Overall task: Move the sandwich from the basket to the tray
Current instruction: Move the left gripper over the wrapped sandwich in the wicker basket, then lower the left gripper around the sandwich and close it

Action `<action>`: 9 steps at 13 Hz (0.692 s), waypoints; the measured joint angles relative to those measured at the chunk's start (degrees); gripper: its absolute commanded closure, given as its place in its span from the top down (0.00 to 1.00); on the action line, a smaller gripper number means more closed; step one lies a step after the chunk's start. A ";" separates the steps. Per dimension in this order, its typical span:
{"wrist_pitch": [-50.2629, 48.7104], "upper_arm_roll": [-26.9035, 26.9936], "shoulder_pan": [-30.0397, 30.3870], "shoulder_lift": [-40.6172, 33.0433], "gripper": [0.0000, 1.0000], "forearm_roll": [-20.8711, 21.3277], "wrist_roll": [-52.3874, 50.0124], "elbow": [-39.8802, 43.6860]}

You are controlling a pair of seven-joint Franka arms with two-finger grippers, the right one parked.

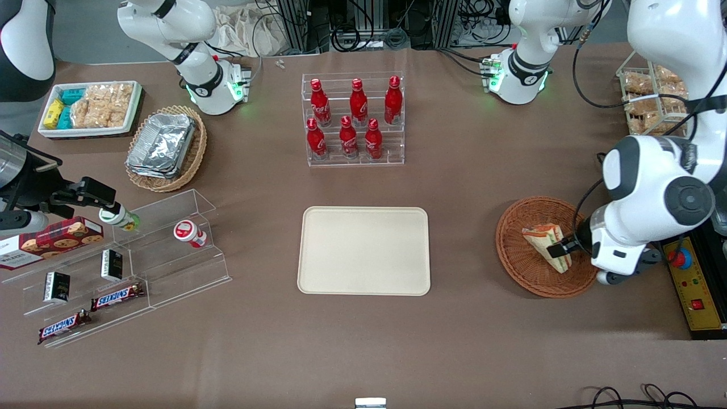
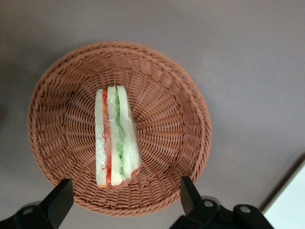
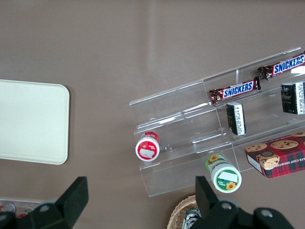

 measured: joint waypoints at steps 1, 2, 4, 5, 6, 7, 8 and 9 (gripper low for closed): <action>1.96 0.00 0.00 0.03 1.00 0.00 -1.09 -1.86; 4.33 0.00 0.00 0.07 1.00 0.00 -1.92 -3.84; 8.53 0.02 0.00 0.21 1.00 0.00 -2.80 -7.78; 10.06 0.06 0.00 0.27 1.00 0.00 -2.97 -9.37; 11.32 0.12 0.01 0.33 1.00 0.00 -3.06 -10.57; 12.12 0.18 0.02 0.44 1.00 0.00 -3.11 -11.35; 12.73 0.25 0.03 0.64 1.00 0.00 -3.13 -11.83; 13.27 0.30 0.03 0.96 0.99 0.00 -3.14 -12.13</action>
